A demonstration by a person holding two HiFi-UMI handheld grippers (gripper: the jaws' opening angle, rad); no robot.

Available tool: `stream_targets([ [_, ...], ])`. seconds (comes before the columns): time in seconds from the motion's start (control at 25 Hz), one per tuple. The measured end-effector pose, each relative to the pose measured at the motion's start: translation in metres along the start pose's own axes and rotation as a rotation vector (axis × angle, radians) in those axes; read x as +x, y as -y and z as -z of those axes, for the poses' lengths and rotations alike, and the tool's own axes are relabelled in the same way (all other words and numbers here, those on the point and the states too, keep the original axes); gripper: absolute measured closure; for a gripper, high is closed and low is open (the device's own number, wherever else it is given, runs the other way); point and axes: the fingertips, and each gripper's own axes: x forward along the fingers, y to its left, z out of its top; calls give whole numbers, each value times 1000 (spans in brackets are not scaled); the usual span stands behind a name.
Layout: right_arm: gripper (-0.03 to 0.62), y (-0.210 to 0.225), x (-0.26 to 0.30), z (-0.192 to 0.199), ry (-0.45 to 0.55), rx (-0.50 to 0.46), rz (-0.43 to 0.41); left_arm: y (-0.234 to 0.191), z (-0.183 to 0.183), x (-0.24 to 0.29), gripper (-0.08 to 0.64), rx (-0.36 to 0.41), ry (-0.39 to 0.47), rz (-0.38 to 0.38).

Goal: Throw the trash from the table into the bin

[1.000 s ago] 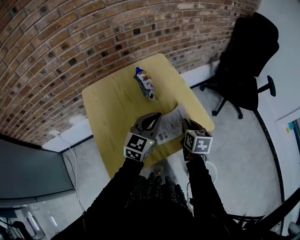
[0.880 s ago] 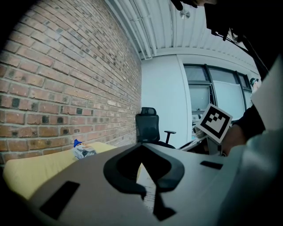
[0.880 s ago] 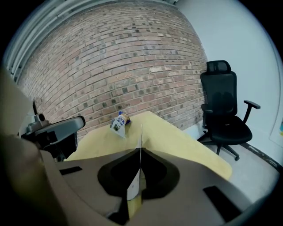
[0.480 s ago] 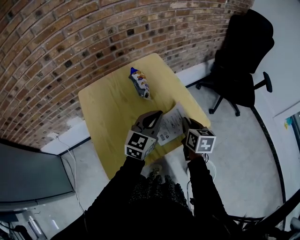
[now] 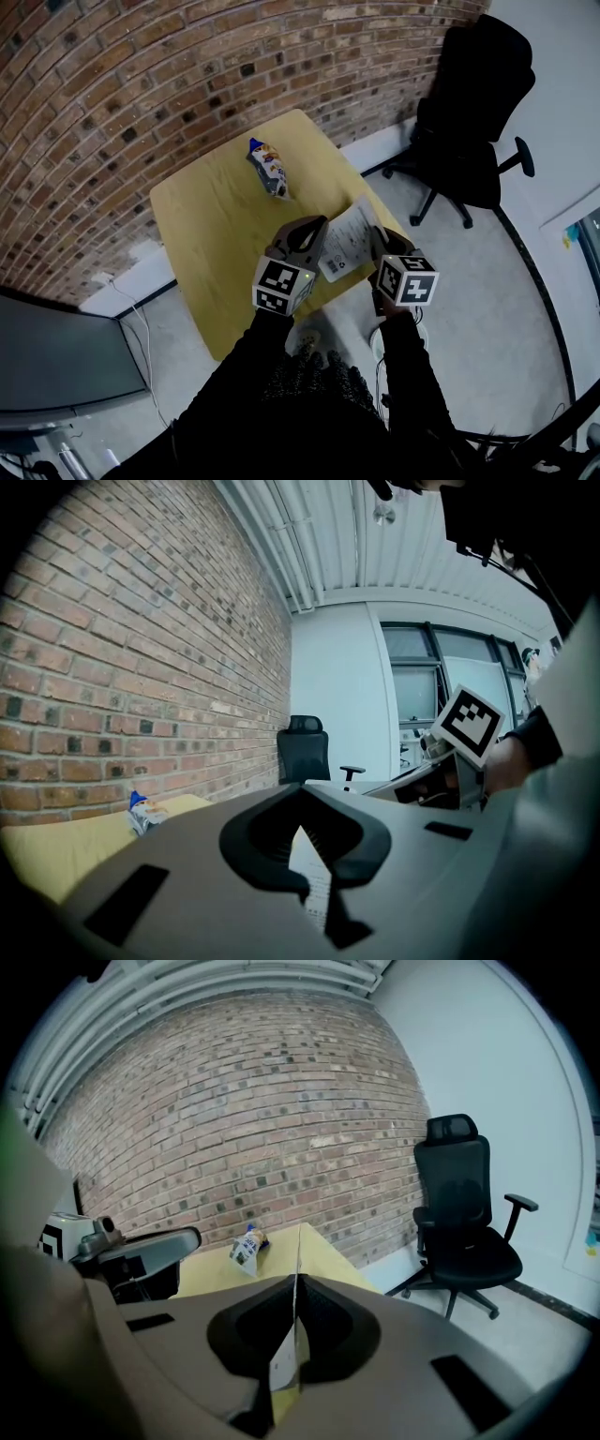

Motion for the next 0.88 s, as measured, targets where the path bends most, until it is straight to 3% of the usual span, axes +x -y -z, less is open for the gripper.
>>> stream_targets([
  [0.56,580,49,-67,-14,111,-26,123,58,-6,25,554,-3,7,103],
  [0.88,580,84,-117,-18,164,-22,197,112,-22,47,554,17,33,201],
])
